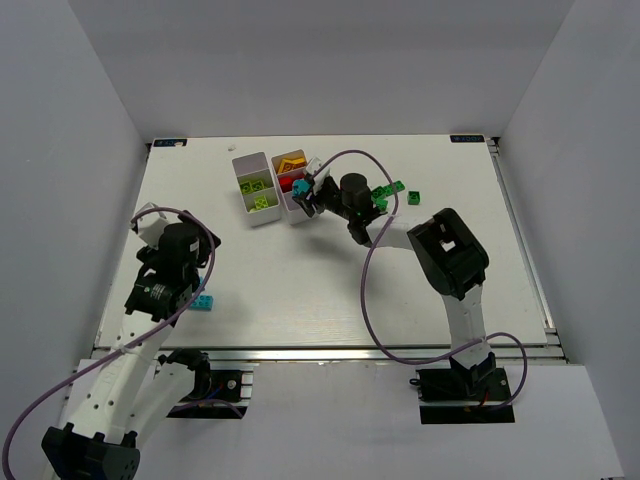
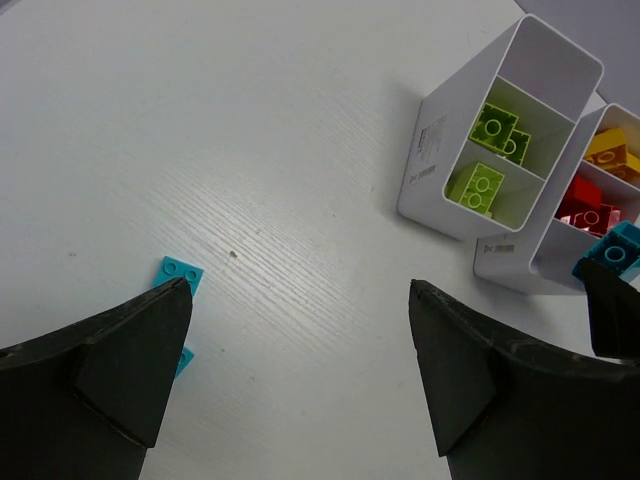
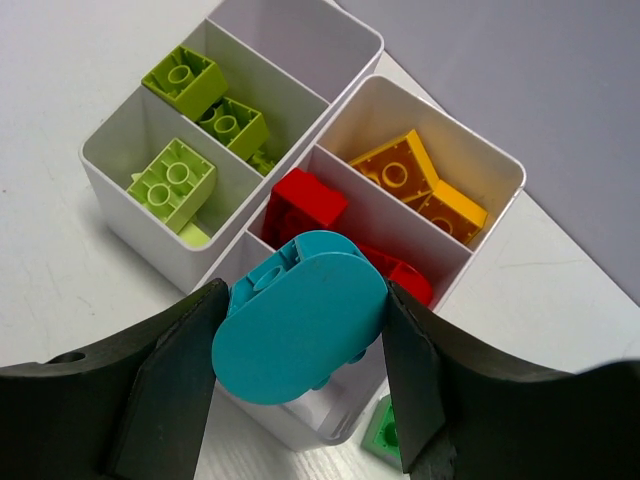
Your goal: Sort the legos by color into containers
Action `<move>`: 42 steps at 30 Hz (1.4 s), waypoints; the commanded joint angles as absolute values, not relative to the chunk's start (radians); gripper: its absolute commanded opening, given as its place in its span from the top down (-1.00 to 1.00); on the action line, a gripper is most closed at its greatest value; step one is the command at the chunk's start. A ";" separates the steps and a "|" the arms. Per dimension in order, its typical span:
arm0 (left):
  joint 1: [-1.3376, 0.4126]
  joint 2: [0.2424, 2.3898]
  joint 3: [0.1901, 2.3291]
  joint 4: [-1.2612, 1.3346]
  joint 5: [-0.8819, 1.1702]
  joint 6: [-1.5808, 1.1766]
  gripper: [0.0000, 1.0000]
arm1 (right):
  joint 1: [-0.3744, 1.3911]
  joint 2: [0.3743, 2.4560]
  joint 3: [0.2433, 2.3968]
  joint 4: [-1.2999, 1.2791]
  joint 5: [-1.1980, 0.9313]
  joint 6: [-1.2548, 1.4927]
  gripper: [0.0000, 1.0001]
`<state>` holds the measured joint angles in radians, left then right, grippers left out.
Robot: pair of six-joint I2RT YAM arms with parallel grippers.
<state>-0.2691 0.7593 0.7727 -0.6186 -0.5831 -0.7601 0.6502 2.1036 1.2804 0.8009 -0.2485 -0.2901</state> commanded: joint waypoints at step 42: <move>-0.262 0.744 0.772 -0.696 -0.577 -0.810 -0.96 | 0.526 1.956 1.439 0.282 -0.896 -0.600 -0.68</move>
